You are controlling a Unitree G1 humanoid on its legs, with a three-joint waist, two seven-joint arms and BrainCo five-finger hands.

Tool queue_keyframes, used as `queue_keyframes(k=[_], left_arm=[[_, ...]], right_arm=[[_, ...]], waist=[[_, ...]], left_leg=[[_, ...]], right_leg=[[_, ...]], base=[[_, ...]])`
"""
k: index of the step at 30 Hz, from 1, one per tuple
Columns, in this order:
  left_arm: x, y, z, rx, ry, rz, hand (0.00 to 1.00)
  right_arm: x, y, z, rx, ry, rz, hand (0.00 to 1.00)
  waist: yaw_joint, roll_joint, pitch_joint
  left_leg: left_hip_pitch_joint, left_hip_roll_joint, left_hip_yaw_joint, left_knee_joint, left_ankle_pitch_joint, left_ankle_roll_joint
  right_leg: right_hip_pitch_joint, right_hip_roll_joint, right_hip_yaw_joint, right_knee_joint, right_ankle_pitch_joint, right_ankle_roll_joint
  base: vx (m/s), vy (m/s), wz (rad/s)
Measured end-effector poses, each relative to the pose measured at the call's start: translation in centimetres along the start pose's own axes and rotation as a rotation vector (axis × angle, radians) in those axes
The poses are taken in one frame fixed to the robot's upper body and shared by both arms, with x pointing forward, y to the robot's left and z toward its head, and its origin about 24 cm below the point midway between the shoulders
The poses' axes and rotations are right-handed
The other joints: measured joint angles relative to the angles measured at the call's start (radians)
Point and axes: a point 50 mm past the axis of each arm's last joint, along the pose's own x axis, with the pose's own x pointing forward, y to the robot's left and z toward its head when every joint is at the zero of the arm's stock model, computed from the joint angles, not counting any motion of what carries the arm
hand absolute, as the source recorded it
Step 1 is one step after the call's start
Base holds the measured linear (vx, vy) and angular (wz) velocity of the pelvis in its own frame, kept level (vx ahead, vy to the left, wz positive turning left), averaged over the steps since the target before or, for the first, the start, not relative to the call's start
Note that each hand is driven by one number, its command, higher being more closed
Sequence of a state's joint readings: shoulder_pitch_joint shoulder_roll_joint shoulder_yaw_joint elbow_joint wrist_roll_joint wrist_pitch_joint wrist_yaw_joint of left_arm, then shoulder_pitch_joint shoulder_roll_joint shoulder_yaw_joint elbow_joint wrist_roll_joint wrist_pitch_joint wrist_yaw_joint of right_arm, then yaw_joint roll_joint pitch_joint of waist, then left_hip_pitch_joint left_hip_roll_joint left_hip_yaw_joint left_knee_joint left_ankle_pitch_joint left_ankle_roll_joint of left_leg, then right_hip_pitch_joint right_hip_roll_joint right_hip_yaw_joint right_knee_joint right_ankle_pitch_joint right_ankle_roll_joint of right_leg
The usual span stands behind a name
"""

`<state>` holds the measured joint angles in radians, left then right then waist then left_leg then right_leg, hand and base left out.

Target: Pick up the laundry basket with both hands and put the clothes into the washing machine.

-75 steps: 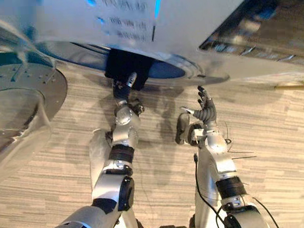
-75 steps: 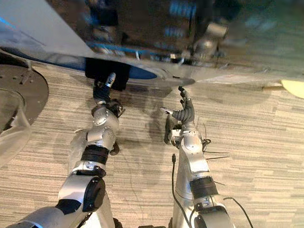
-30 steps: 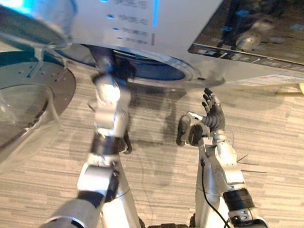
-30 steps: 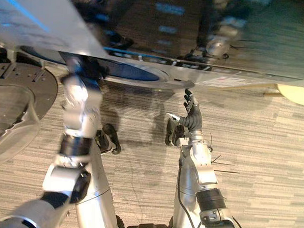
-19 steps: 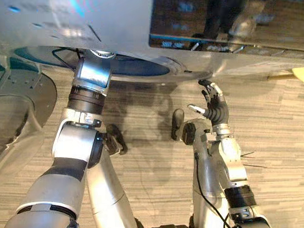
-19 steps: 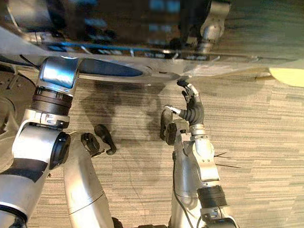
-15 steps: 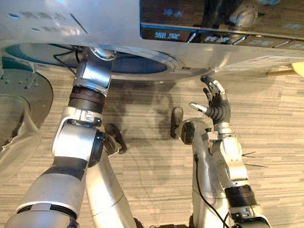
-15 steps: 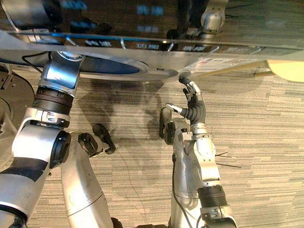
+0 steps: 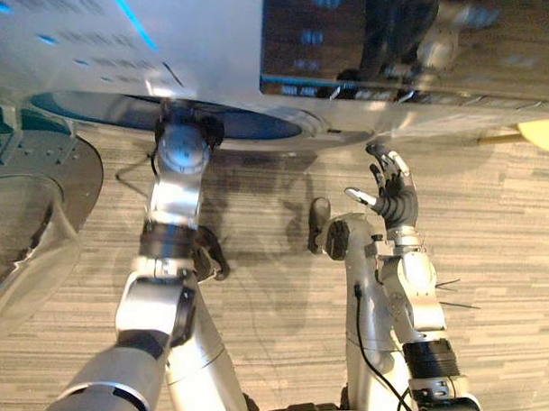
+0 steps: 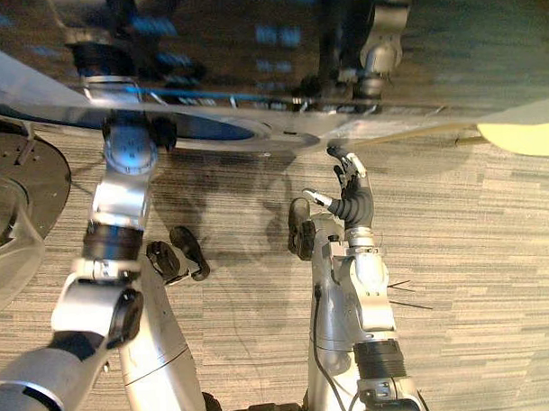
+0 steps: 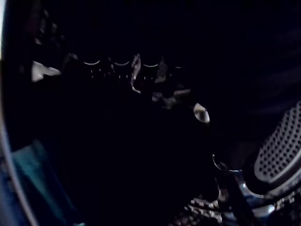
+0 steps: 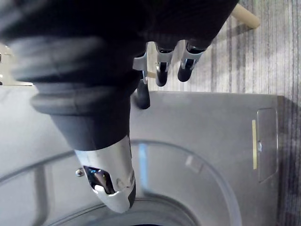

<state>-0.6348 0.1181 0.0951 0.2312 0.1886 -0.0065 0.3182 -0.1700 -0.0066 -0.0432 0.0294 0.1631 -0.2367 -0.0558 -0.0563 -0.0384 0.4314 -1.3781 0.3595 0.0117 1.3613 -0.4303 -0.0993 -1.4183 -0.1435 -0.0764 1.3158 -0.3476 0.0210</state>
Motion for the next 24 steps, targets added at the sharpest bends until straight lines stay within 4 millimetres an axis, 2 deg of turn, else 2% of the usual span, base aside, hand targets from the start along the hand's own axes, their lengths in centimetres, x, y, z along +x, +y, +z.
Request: queue_keyframes(k=[2,4,5,6,8,10,13,19,21,23,24], left_arm=[[-2.5,-0.3,-2.0,-0.077,0.077,0.001,0.00],[-6.8,-0.9,-4.8,-0.185,0.202,-0.010,0.00],[-8.0,-1.1,-5.6,-0.207,0.240,-0.023,0.00],[-10.2,-1.4,-6.9,-0.237,0.306,-0.059,0.00],[-13.1,-1.7,-8.3,-0.308,0.390,-0.116,0.00],[-15.3,-1.5,-9.4,-0.330,0.457,-0.146,0.00],[-18.0,-1.2,-11.3,-0.325,0.563,-0.173,0.00],[-24.2,0.0,-16.1,-0.213,0.865,-0.207,0.00],[-26.7,1.0,-17.8,-0.149,0.983,-0.221,0.00],[-28.4,1.5,-18.8,-0.101,1.068,-0.243,0.00],[-29.4,1.9,-19.4,-0.060,1.121,-0.275,0.00]], right_arm=[[-0.5,-0.3,-0.6,-0.017,0.032,-0.015,0.00],[-1.6,-1.0,-1.9,-0.042,0.101,-0.038,0.00],[-1.9,-1.2,-2.4,-0.049,0.126,-0.044,0.00],[-2.8,-1.6,-3.3,-0.064,0.171,-0.053,0.00],[-4.1,-2.1,-4.4,-0.096,0.236,-0.062,0.00],[-5.7,-2.7,-5.7,-0.120,0.312,-0.074,0.00],[-8.4,-3.6,-7.9,-0.158,0.448,-0.095,0.00],[-12.1,-4.6,-10.7,-0.185,0.641,-0.145,0.00],[-13.6,-4.9,-12.0,-0.189,0.731,-0.156,0.00],[-14.6,-5.3,-12.9,-0.199,0.799,-0.164,0.00],[-15.7,-5.9,-13.9,-0.216,0.876,-0.167,0.00]], waist=[[0.011,0.000,-0.001],[0.021,-0.001,-0.007],[0.024,-0.002,-0.019],[0.024,0.000,-0.048],[0.027,0.000,-0.055],[0.037,-0.003,-0.095],[0.049,-0.004,-0.109],[0.071,-0.004,-0.181],[0.071,-0.002,-0.234],[0.066,0.010,-0.263],[0.054,0.017,-0.288]], left_leg=[[0.046,-0.010,0.002,-0.023,0.000,-0.002],[0.142,-0.029,0.010,-0.073,0.005,-0.010],[0.165,-0.031,0.013,-0.087,0.006,-0.012],[0.205,-0.037,0.019,-0.118,0.008,-0.016],[0.318,-0.048,0.020,-0.181,0.014,-0.026],[0.395,-0.056,0.026,-0.242,0.020,-0.036],[0.576,-0.073,0.051,-0.372,0.052,-0.038],[0.876,-0.086,0.133,-0.662,0.142,-0.030],[0.991,-0.101,0.178,-0.804,0.185,-0.028],[1.063,-0.115,0.193,-0.913,0.226,-0.025],[1.126,-0.135,0.220,-1.026,0.272,-0.019]], right_leg=[[0.045,-0.003,-0.003,-0.012,-0.012,0.002],[0.135,-0.020,-0.009,-0.036,-0.029,0.001],[0.155,-0.023,-0.010,-0.045,-0.032,0.000],[0.195,-0.033,-0.016,-0.067,-0.038,0.002],[0.314,-0.036,-0.032,-0.120,-0.043,0.008],[0.394,-0.038,-0.047,-0.175,-0.045,0.012],[0.573,-0.049,-0.069,-0.283,-0.035,0.014],[0.853,-0.025,-0.090,-0.566,0.057,0.029],[0.950,-0.008,-0.088,-0.714,0.115,0.040],[1.023,0.006,-0.086,-0.841,0.170,0.050],[1.081,0.013,-0.079,-0.963,0.229,0.059]], base=[[0.05,-0.034,0.18],[0.07,-0.069,0.31],[0.06,-0.077,0.23],[0.06,-0.071,0.21],[0.07,-0.074,0.20],[0.06,-0.065,0.19],[0.11,-0.067,0.20],[0.15,0.022,-0.06],[0.14,0.047,-0.24],[0.14,0.064,-0.23],[0.16,0.076,-0.23]])
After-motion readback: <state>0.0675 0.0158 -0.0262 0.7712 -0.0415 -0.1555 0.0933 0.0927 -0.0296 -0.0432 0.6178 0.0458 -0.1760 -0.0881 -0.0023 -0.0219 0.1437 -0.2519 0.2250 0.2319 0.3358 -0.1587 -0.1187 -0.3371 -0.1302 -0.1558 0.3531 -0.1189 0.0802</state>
